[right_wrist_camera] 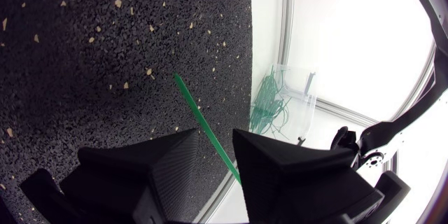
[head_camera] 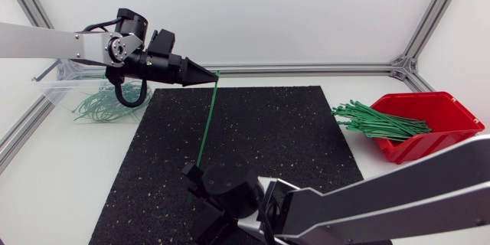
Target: Take a green cable tie from the red box, thread the tail through the head to close it, then place it in the transparent bin on the left.
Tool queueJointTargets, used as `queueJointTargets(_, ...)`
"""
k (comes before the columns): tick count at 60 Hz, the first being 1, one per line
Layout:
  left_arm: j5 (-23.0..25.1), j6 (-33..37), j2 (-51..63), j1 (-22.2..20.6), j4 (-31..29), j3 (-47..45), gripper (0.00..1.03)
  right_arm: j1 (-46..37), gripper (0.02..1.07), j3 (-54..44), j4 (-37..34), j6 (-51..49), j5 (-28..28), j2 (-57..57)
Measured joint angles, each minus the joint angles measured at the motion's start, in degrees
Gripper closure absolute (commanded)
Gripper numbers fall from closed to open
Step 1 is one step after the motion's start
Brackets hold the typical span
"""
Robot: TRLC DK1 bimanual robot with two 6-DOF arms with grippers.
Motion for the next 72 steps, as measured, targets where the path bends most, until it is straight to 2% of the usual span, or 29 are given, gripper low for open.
queueJointTargets(3, 0.02, 0.0, 0.07, 0.0, 0.0, 0.26, 1.0, 0.04, 0.79, -0.13, 0.74, -0.04, 0.0, 0.07)
queueJointTargets(49, 0.63, 0.0, 0.31, 0.0, -0.42, 0.72, 1.0, 0.31, 0.79, -0.28, 4.81, -2.25, -0.61, 3.41)
queueJointTargets(57, 0.63, 0.0, 0.31, 0.0, -0.42, 0.72, 1.0, 0.31, 0.89, -0.28, 5.07, -2.75, -0.63, 3.41)
queueJointTargets(72, 0.66, 0.02, 0.37, 0.0, -0.44, 1.05, 1.0, 0.33, 0.89, -0.28, 6.89, -3.02, -0.59, 3.41)
